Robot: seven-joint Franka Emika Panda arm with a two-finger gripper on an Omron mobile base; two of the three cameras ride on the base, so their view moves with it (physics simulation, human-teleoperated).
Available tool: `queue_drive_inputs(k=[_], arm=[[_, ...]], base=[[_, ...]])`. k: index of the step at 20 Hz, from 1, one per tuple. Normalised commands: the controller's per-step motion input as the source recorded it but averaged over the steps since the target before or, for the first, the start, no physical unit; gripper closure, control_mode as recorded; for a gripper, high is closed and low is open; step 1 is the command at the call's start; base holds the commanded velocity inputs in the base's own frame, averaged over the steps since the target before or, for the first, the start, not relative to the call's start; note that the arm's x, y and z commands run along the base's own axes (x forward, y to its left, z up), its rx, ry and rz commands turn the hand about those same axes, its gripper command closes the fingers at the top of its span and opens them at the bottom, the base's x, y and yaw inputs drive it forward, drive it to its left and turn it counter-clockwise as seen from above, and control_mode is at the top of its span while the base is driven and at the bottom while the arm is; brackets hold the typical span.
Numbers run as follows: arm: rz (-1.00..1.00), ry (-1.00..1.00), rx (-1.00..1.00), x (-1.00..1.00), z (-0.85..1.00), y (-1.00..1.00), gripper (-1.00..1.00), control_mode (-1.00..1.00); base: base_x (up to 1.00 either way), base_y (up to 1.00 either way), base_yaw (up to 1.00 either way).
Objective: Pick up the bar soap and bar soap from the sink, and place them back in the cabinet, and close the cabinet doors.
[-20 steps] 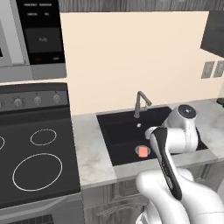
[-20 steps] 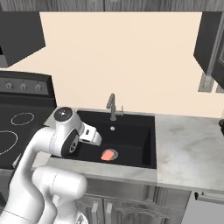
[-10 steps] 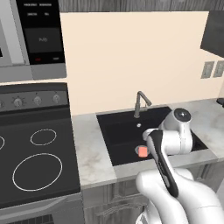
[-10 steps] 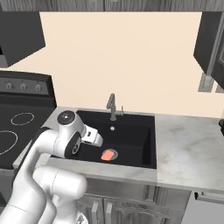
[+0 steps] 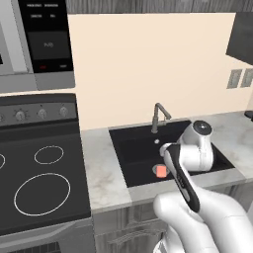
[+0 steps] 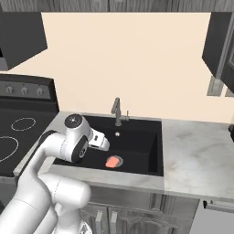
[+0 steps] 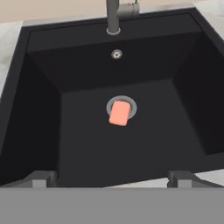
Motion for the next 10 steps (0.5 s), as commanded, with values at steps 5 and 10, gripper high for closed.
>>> queue_drive_inputs(k=[5,10], arm=[[0.0,0.0,0.0,0.23,-0.23,0.0,-1.0,-1.0],[0.0,0.0,0.0,0.25,-0.24,0.0,-1.0,-1.0]], base=[[0.0,0.0,0.0],[0.0,0.0,0.0]])
